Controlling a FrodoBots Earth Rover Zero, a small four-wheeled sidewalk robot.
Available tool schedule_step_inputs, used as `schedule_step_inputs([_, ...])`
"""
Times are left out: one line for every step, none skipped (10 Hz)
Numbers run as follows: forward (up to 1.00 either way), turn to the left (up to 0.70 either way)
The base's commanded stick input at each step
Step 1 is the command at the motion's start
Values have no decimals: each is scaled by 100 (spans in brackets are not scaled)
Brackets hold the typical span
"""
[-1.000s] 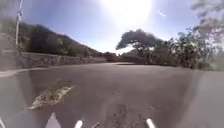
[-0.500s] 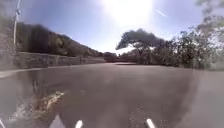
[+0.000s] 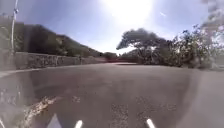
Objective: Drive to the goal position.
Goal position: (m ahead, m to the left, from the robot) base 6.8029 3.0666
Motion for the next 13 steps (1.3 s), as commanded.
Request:
schedule_step_inputs([85,34])
schedule_step_inputs([85,34])
schedule_step_inputs([85,29])
schedule_step_inputs([85,17])
schedule_step_inputs([85,4])
schedule_step_inputs([85,0])
schedule_step_inputs([85,0])
schedule_step_inputs([85,0])
schedule_step_inputs([85,0])
schedule_step_inputs([85,0])
schedule_step_inputs([85,0])
schedule_step_inputs([85,0])
schedule_step_inputs([85,0])
